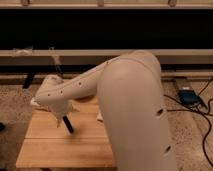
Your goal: Knock the eraser over
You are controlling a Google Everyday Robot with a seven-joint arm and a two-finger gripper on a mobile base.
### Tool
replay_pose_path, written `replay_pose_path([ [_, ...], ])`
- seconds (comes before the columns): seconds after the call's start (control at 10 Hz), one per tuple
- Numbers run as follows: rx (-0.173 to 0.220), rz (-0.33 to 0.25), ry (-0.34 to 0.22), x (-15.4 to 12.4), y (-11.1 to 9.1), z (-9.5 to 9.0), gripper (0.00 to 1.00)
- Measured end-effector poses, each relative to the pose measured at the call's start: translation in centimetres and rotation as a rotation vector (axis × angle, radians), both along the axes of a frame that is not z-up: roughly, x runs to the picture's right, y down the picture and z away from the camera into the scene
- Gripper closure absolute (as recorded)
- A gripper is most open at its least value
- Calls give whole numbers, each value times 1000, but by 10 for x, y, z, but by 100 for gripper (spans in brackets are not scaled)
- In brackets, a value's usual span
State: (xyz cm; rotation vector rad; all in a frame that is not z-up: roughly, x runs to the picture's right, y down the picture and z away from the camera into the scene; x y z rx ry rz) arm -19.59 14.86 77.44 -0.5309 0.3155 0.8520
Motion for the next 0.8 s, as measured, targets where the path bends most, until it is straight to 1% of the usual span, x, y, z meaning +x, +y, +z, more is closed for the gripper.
replay_pose_path([
  [0.1,11,-3,23,12,-10,11,20],
  [0.3,32,11,71,44,-37,31,20],
  [0.5,44,65,124,91,-66,44,20],
  [0.6,42,92,133,106,-76,44,20],
  [0.7,38,121,130,122,-87,41,20],
  [0.8,27,147,114,134,-98,37,20],
])
